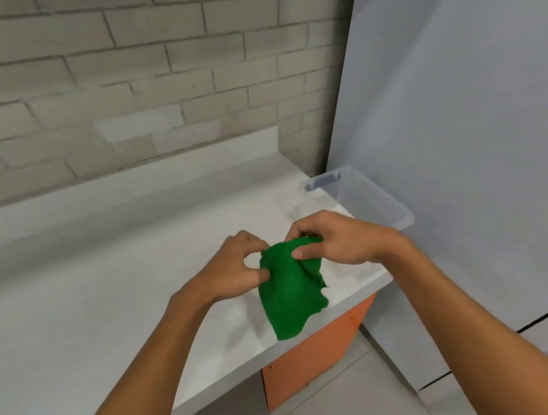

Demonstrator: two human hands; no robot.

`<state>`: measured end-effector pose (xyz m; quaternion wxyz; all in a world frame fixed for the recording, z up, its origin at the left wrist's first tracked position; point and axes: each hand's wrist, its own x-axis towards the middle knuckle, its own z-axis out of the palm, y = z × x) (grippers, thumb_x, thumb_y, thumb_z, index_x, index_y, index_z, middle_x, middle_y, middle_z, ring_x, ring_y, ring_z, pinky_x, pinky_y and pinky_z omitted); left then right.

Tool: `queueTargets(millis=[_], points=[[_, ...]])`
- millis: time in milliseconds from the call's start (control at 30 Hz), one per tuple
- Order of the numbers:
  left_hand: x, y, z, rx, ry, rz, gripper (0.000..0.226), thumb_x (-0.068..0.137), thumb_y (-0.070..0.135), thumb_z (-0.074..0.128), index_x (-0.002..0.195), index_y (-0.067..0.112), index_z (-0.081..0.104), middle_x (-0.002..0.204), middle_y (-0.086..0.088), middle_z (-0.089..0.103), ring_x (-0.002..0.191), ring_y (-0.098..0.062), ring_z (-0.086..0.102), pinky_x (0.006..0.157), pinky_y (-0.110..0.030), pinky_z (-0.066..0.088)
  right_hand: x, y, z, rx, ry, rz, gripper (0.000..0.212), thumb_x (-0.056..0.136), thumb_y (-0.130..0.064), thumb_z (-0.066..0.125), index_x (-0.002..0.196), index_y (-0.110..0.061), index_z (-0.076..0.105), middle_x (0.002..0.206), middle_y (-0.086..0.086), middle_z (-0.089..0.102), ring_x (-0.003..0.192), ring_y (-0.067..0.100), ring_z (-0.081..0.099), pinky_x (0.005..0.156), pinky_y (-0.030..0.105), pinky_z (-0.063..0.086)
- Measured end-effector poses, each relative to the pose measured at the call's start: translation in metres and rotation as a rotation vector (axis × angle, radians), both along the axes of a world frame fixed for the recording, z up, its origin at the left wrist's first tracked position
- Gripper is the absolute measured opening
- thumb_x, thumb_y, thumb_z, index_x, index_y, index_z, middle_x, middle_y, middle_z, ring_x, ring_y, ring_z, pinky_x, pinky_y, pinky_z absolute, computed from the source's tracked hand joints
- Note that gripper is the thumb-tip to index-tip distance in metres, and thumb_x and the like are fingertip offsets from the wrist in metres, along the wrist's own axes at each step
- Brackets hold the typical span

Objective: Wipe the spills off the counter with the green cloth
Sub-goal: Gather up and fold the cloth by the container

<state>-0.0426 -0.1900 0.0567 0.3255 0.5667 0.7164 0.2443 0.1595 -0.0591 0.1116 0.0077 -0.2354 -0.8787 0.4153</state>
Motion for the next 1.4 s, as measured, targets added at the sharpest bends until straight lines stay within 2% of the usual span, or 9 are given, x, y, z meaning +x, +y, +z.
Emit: queueTargets(millis=[100,233,367,500,800,967,1167,1267,1400], points=[[0.017,0.036,0.028,0.139,-0.028,0.053,0.019,0.090,0.021,0.075,0.108,0.026,0.072,0.117,0.008,0.067,0.115,-0.012,0.060,0.106,-0.038,0.047,0.027,0.049,0.034,0.024,0.064,-0.006,0.010,0.102,-0.014,0.070,0.111,-0.015,0.075,0.105,-0.001,0.076,0.104,0.020,0.072,0.097,0.037,0.058],[0.037,0.078,0.069,0.297,-0.067,0.176,0.012,0.091,0.018,0.080,0.097,0.026,0.073,0.095,0.006,0.074,0.092,-0.014,0.069,0.092,-0.042,0.059,0.052,0.107,0.066,0.043,0.173,-0.094,0.008,0.101,-0.011,0.072,0.106,-0.016,0.076,0.100,0.002,0.078,0.098,0.020,0.073,0.095,0.036,0.058],[0.065,0.126,0.090,0.398,-0.095,0.273,0.016,0.087,0.019,0.085,0.096,0.022,0.072,0.096,0.002,0.075,0.085,-0.019,0.072,0.075,-0.027,0.060,0.074,0.156,0.074,0.139,0.210,-0.208,0.008,0.101,-0.012,0.072,0.104,-0.018,0.075,0.098,0.001,0.076,0.089,0.010,0.068,0.086,0.027,0.053],[0.092,0.163,0.075,0.343,-0.067,0.278,0.015,0.088,0.023,0.085,0.097,0.021,0.073,0.094,0.003,0.073,0.074,-0.009,0.067,0.063,-0.012,0.048,0.092,0.187,0.054,0.183,0.151,-0.280,0.010,0.100,-0.012,0.073,0.100,-0.023,0.073,0.097,-0.004,0.072,0.084,0.012,0.064,0.078,0.024,0.050],[0.120,0.184,0.026,0.089,0.081,0.169,0.014,0.099,0.021,0.071,0.112,0.019,0.074,0.100,0.004,0.070,0.087,-0.006,0.062,0.069,-0.014,0.045,0.105,0.203,-0.006,0.246,-0.052,-0.215,0.013,0.096,-0.009,0.077,0.103,-0.020,0.076,0.097,-0.013,0.070,0.084,-0.002,0.060,0.077,0.015,0.043],[0.121,0.187,0.013,0.021,0.297,0.087,0.023,0.096,0.031,0.074,0.117,0.022,0.076,0.110,0.001,0.077,0.101,-0.019,0.069,0.100,-0.042,0.053,0.102,0.203,-0.028,0.288,-0.162,-0.150,0.014,0.096,-0.006,0.077,0.104,-0.017,0.076,0.098,-0.007,0.068,0.082,-0.001,0.058,0.072,0.008,0.041],[0.117,0.206,-0.001,0.001,0.552,-0.024,0.024,0.100,0.035,0.067,0.119,0.025,0.077,0.110,0.006,0.076,0.107,-0.019,0.064,0.117,-0.045,0.034,0.081,0.208,-0.046,0.431,-0.308,-0.090,0.023,0.097,-0.007,0.071,0.115,-0.020,0.075,0.119,0.008,0.068,0.105,0.027,0.067,0.094,0.042,0.058],[0.115,0.222,-0.003,-0.055,0.659,-0.066,0.019,0.099,0.029,0.067,0.115,0.023,0.076,0.108,0.004,0.075,0.109,-0.019,0.065,0.128,-0.049,0.013,0.064,0.209,-0.053,0.649,-0.407,-0.015,0.030,0.099,-0.005,0.063,0.124,-0.019,0.071,0.122,0.014,0.066,0.101,0.037,0.068,0.083,0.041,0.056],[0.114,0.242,-0.002,-0.151,0.835,-0.121,0.014,0.100,0.023,0.066,0.113,0.019,0.071,0.097,0.001,0.068,0.107,-0.020,0.066,0.128,-0.048,0.016,0.040,0.213,-0.064,0.871,-0.480,0.092,0.029,0.101,-0.003,0.057,0.126,-0.014,0.066,0.119,0.014,0.069,0.102,0.035,0.069,0.082,0.041,0.051]])
